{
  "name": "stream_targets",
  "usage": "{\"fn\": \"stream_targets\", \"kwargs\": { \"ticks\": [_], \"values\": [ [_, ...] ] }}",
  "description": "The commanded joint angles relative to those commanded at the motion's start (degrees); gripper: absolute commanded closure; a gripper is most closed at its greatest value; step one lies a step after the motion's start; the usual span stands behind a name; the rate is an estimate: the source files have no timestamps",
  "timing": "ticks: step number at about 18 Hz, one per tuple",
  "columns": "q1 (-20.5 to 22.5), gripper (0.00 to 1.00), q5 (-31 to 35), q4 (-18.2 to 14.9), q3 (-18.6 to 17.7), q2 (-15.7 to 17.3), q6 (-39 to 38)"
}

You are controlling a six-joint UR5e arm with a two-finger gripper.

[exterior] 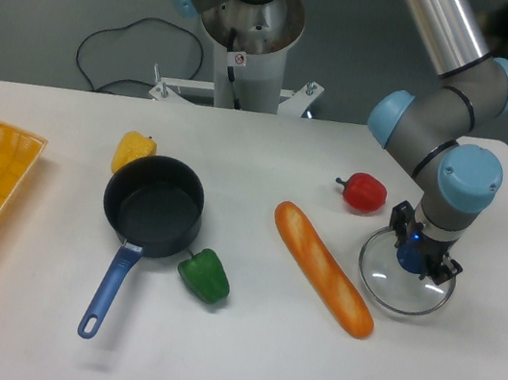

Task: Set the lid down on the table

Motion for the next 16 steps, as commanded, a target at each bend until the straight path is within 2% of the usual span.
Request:
{"fn": "stream_targets", "kwargs": {
  "ticks": [16],
  "values": [
    [-0.18, 0.28, 0.00, 0.18, -0.09, -0.62, -0.35]
  ]
}}
